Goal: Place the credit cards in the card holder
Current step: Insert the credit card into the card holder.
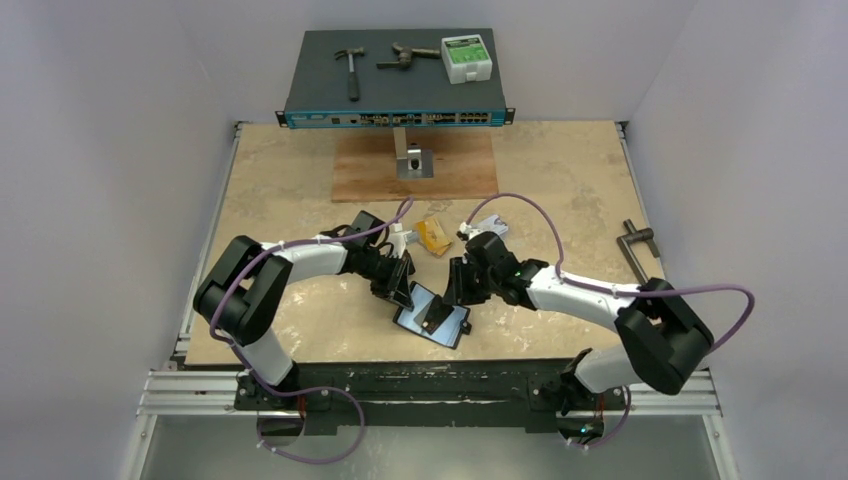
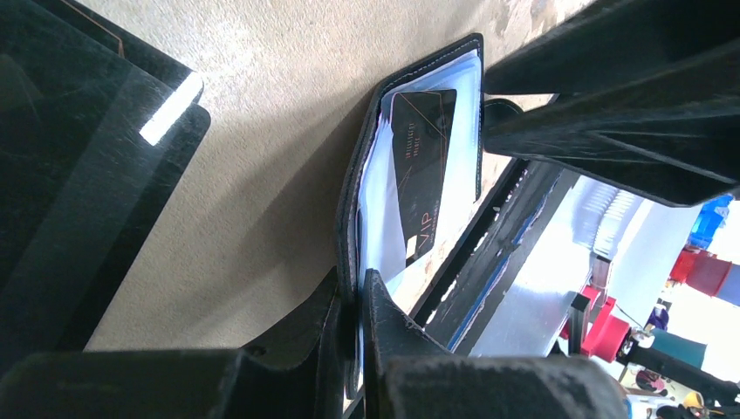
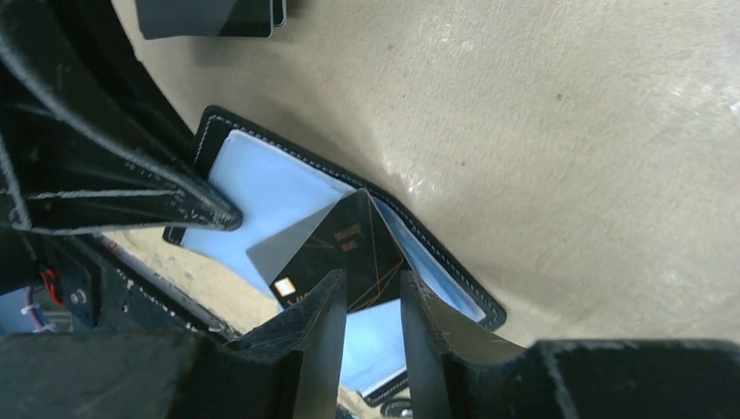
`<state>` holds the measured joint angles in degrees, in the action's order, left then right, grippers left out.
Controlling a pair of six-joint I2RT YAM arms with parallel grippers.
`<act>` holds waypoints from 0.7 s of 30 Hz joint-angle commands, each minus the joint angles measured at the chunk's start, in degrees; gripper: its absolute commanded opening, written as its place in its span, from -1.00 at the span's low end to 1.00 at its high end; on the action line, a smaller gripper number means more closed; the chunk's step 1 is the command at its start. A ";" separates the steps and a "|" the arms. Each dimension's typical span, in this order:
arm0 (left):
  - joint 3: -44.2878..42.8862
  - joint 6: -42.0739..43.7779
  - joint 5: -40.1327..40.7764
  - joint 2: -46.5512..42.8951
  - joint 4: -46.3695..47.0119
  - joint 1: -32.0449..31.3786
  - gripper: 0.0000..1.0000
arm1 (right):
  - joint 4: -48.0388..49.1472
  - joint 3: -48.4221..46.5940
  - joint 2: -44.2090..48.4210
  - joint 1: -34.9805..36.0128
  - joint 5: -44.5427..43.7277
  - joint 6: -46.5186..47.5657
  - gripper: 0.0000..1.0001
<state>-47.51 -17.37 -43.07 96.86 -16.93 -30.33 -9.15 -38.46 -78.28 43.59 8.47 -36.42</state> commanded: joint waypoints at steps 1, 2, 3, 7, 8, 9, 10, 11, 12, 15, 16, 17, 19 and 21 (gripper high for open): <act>-1.52 0.97 -0.94 0.51 0.04 0.48 -0.92 | 6.08 -2.38 -3.90 0.00 0.28 0.61 -0.39; -1.53 0.95 -0.92 0.59 -0.02 0.50 -0.92 | 6.40 -2.62 -4.61 -0.03 0.27 1.21 -0.38; -1.54 0.98 -1.04 0.65 -0.08 0.54 -0.93 | 6.71 -2.75 -5.22 0.05 0.16 1.38 -0.36; -1.62 1.02 -1.05 1.02 -0.11 0.78 -0.93 | 7.65 -3.11 -5.90 -0.01 -0.32 1.56 -0.32; -1.62 0.95 -1.07 1.11 -0.07 0.77 -0.93 | 7.86 -3.11 -5.85 -0.01 -0.98 1.46 -0.32; -1.65 0.93 -1.12 1.21 -0.08 0.75 -0.93 | 8.16 -3.15 -5.76 -0.01 -1.52 1.22 -0.33; -1.63 0.97 -1.14 1.27 -0.04 0.77 -0.93 | 8.32 -3.16 -5.44 -0.07 -1.98 0.84 -0.35; -1.69 0.89 -1.22 1.31 -0.11 0.71 -0.93 | 8.44 -3.26 -5.13 0.02 -2.65 0.67 -0.38; -1.71 1.00 -1.18 1.25 -0.12 0.75 -0.93 | 8.52 -3.29 -4.72 0.00 -3.55 0.13 -0.43; -1.71 1.03 -1.23 1.14 -0.26 0.71 -0.93 | 7.98 -3.53 -4.17 -0.08 -5.96 -0.61 -0.65; -1.71 0.98 -1.21 1.21 -0.29 0.72 -0.93 | 7.66 -3.62 -4.21 -0.14 -6.83 -0.73 -0.75; -1.71 0.94 -1.23 1.22 -0.24 0.73 -0.93 | 7.20 -3.65 -4.27 -0.16 -7.69 -1.08 -0.83; -1.76 0.85 -1.26 1.23 -0.21 0.75 -0.93 | 6.61 -3.71 -4.56 -0.09 -8.43 -1.37 -0.95; -1.71 0.86 -1.28 1.11 -0.23 0.75 -0.93 | 6.55 -3.73 -5.11 -0.12 -8.90 -1.39 -1.00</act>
<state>-47.68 -17.34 -43.27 97.84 -17.32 -29.95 -2.83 -39.90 -84.14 43.59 3.03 -37.12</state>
